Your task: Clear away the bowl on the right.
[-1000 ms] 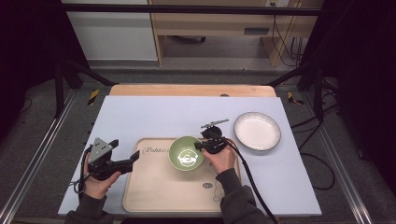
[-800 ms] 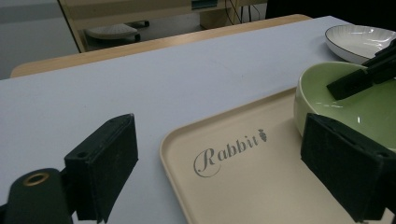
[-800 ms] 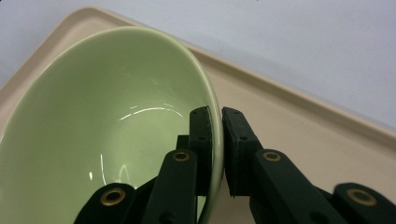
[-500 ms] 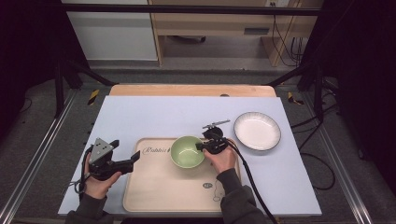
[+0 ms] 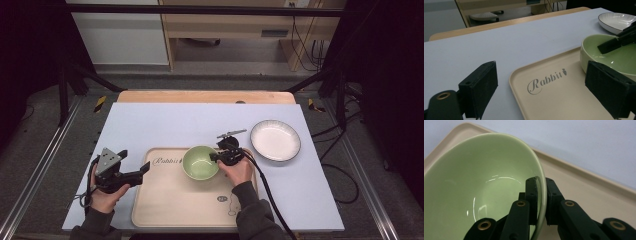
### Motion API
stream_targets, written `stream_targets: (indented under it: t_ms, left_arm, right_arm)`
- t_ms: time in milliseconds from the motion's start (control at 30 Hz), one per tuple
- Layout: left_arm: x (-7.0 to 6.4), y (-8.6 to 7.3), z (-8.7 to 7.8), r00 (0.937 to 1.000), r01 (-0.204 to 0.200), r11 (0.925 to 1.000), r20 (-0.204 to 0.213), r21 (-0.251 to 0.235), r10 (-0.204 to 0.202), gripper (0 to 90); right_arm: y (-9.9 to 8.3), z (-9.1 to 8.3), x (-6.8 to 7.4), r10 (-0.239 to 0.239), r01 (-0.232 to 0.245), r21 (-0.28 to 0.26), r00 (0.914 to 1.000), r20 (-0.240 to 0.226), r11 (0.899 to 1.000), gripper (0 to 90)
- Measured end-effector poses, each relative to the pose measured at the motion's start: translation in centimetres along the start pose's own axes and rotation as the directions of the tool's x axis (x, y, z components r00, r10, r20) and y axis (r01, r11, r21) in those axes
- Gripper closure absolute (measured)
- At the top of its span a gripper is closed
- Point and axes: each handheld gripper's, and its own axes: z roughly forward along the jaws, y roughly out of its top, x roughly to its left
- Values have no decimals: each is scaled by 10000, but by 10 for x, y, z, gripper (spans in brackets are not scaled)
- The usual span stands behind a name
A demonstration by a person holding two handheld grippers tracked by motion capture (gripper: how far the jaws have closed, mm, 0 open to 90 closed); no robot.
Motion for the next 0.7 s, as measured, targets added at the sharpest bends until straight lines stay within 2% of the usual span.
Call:
stream_targets:
  t_ms: [33, 67, 167, 300, 367, 567, 700]
  left_arm:
    - [0, 0, 0, 10000, -3, 10000, -1, -1, 3, 108]
    - [0, 0, 0, 10000, -7, 10000, -2, -3, 7, 107]
    - [0, 0, 0, 10000, 9, 10000, -11, 2, -9, 107]
    - [0, 0, 0, 10000, 42, 10000, -19, -27, -42, 107]
    - [0, 0, 0, 10000, 35, 10000, -21, -28, -35, 107]
    - [0, 0, 0, 10000, 53, 10000, -31, -24, -53, 107]
    - [1, 0, -1, 10000, 49, 10000, -37, -14, -49, 106]
  right_arm:
    - [0, 0, 0, -12, 12, -23, 10000, 0, 10000, 830]
    - [0, -1, 2, -115, 118, -170, 9998, 185, 9998, 761]
    - [0, -3, 2, -277, 286, -319, 9992, 277, 9991, 710]
    - [0, -8, 5, -619, 655, -650, 9965, 553, 9957, 545]
    - [0, -12, 6, -616, 664, -836, 9964, 591, 9943, 492]
    - [1, -24, 10, -727, 865, -1576, 9932, 910, 9837, 340]
    - [1, -33, 14, -817, 1004, -1894, 9912, 1044, 9768, 275]
